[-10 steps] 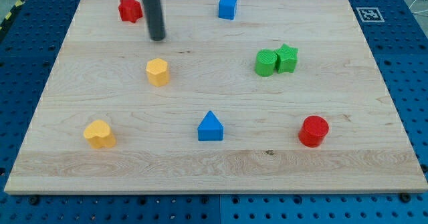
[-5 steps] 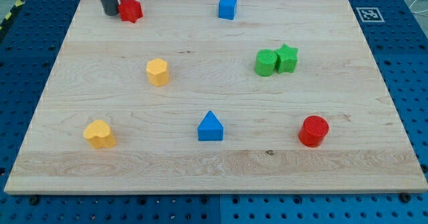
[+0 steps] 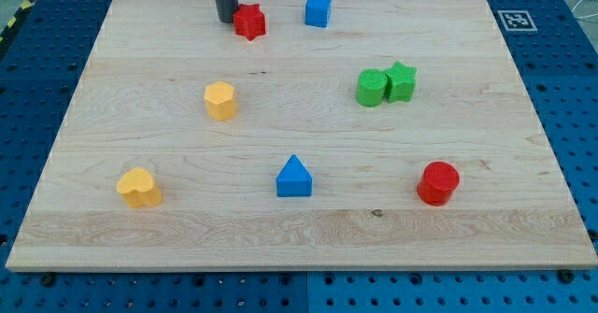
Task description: Move red star closer to red circle
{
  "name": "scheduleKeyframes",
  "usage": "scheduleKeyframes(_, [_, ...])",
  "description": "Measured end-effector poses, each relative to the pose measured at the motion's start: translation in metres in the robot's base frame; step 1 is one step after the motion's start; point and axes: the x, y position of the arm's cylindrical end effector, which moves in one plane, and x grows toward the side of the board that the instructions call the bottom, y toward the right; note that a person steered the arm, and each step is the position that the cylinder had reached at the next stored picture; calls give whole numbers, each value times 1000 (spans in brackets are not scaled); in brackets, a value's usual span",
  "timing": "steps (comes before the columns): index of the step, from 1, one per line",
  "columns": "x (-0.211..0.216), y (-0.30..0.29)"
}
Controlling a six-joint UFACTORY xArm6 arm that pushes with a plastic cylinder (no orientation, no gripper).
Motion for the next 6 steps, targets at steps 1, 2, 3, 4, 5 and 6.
scheduleKeyframes(1, [0,24])
scheduleKeyframes(2, [25,39])
scheduleKeyframes(3, [64,58])
scheduleKeyframes(4, [59,62])
scheduleKeyframes(5, [50,73])
scheduleKeyframes(6, [37,97])
